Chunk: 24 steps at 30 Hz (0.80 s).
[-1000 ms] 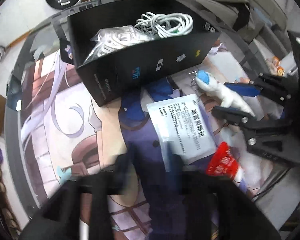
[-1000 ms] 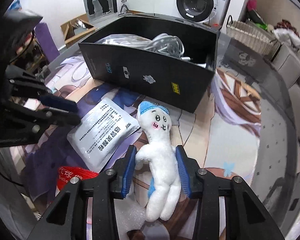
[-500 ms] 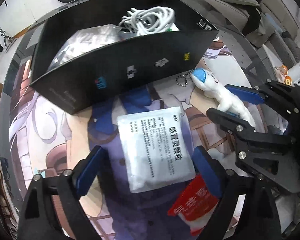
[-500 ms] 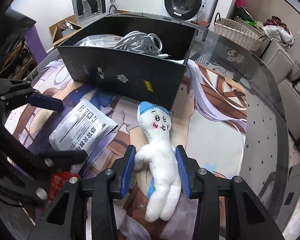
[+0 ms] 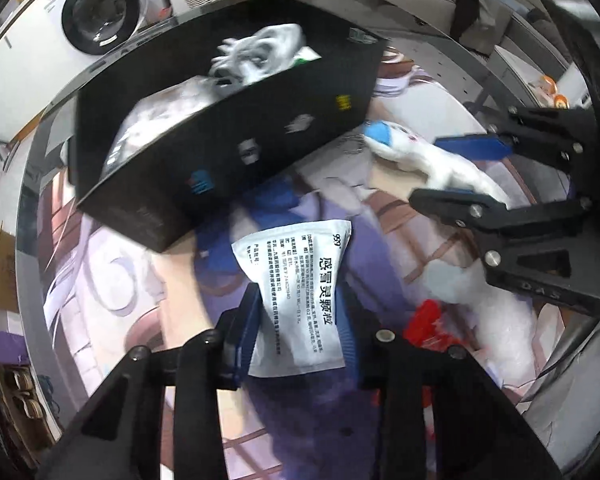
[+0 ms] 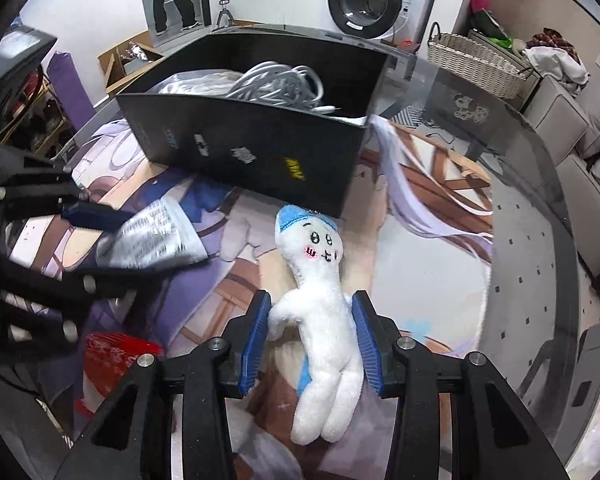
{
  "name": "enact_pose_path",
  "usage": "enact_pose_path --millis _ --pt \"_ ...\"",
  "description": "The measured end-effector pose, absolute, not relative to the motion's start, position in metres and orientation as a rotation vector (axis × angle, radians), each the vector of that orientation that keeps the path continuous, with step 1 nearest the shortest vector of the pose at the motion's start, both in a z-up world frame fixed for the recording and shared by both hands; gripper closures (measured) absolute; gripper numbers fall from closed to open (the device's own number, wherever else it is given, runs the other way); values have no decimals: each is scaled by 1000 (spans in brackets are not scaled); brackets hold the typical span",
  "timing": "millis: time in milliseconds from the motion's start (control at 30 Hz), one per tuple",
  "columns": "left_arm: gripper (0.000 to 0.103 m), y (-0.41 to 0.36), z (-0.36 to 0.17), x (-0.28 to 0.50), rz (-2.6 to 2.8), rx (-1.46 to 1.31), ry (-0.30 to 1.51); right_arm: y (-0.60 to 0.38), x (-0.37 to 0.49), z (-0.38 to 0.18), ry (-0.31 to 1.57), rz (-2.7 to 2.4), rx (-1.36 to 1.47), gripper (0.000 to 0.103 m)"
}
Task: Organize soft objects
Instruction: 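Grasp the white medicine sachet with the left tool while the right tool holds the plush toy, then lift the sachet with the left tool while the right tool lifts the plush toy over the box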
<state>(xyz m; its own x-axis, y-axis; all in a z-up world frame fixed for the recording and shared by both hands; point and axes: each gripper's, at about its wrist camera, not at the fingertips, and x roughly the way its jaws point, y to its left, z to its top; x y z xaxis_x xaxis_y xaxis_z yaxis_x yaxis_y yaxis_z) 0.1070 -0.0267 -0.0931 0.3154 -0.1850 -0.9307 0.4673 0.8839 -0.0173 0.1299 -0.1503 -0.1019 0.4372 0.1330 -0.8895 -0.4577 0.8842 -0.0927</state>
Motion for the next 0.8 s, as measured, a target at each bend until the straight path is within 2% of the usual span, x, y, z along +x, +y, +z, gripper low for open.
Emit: enact_pose_path --millis 100,133,233,300,333,367,467,633,800 --pt "57 -19 -94 106 -423 263 1182 -144 129 -104 1060 384 -348 60" --pt "48 -17 -95 106 -419 259 1182 -143 127 -104 1059 388 -349 60" --pt "46 -14 -98 103 -409 247 1175 -139 126 -105 1051 394 -360 60" --pt "49 -16 -97 104 -406 248 1173 -136 124 -105 1048 394 -363 60" --pt "57 -17 -96 104 -408 249 1171 -135 123 -105 1045 402 -364 60" --pt "65 -18 -95 101 -413 255 1166 -135 120 -106 1042 410 -368 63" --pt "72 -17 -92 102 -420 272 1154 -131 116 -104 1038 443 -385 72" --pt "79 -22 -89 101 -450 279 1143 -128 106 -102 1020 465 -393 76" --pt "80 -21 -77 90 -476 281 1115 -131 99 -88 975 485 -363 76"
